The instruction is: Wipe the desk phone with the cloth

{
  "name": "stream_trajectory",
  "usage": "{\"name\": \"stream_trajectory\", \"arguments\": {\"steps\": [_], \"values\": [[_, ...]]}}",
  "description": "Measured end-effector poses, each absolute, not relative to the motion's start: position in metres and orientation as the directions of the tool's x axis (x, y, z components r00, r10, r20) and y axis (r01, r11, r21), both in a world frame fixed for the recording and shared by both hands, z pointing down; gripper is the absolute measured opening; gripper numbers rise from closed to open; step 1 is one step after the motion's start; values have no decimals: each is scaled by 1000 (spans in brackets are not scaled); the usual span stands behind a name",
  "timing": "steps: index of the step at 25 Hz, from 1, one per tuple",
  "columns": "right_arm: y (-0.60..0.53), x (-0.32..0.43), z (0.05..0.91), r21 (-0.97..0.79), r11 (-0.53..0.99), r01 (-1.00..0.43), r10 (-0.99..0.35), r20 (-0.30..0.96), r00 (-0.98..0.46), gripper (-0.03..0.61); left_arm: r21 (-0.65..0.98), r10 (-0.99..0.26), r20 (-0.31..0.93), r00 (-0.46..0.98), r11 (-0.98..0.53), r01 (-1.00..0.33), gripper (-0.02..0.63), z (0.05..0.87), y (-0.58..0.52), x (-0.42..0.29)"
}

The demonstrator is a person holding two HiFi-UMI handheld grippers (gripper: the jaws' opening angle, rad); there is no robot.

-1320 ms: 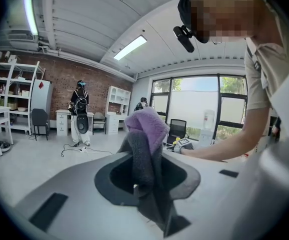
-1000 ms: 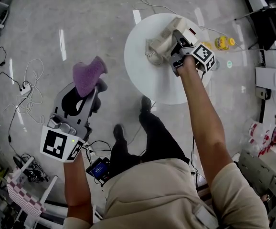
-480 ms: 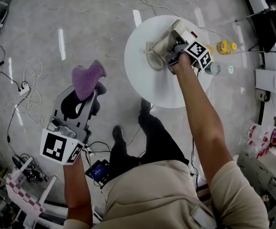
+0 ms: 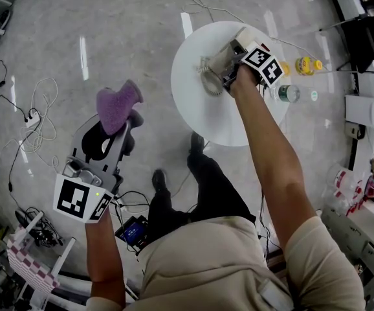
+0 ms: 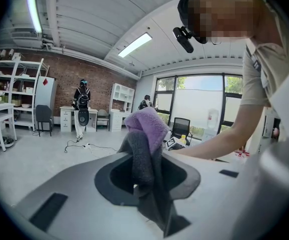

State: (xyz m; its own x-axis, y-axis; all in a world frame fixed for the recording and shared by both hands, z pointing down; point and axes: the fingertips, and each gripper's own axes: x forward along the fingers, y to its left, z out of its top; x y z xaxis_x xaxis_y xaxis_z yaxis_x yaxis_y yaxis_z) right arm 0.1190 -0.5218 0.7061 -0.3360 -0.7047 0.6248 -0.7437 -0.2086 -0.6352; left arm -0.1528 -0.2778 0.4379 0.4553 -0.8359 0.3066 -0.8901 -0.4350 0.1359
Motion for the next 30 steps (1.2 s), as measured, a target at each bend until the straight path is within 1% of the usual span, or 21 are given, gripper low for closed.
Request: {"name": "stream_trajectory", "arguments": {"steps": [4, 7, 10, 15, 17, 18, 22, 25, 30], "values": [[-521, 113, 708, -559, -182, -809, -668, 674, -315, 193, 136, -837, 305, 454, -434, -891, 95, 435, -275, -156], [-519, 112, 709, -527, -166, -833, -653, 692, -308, 223, 134, -840, 305, 449, -429, -893, 95, 432, -273, -158], [-515, 122, 701, -516, -151, -843, -662, 686, -302, 239, 128, -843, 306, 442, -423, -897, 97, 428, -272, -153], [-506, 144, 662, -495, -132, -859, -722, 641, -258, 231, 121, -847, 276, 454, -438, -891, 97, 416, -271, -155], [-496, 142, 638, -505, -107, -857, -756, 600, -259, 208, 116, -849, 268, 455, -440, -890, 97, 408, -264, -163], [-490, 141, 623, -518, -87, -851, -775, 572, -269, 184, 113, -850, 264, 456, -442, -890, 97, 404, -261, -167], [-465, 124, 554, -621, 40, -783, -824, 423, -377, -4, 91, -858, 246, 452, -443, -892, 95, 382, -247, -178], [-436, 99, 497, -634, 200, -747, -806, 327, -494, -6, 78, -862, 237, 449, -444, -893, 97, 364, -230, -185], [-376, 51, 401, -488, 478, -731, -730, 242, -639, -8, 60, -870, 215, 444, -442, -895, 96, 333, -202, -197]]}}
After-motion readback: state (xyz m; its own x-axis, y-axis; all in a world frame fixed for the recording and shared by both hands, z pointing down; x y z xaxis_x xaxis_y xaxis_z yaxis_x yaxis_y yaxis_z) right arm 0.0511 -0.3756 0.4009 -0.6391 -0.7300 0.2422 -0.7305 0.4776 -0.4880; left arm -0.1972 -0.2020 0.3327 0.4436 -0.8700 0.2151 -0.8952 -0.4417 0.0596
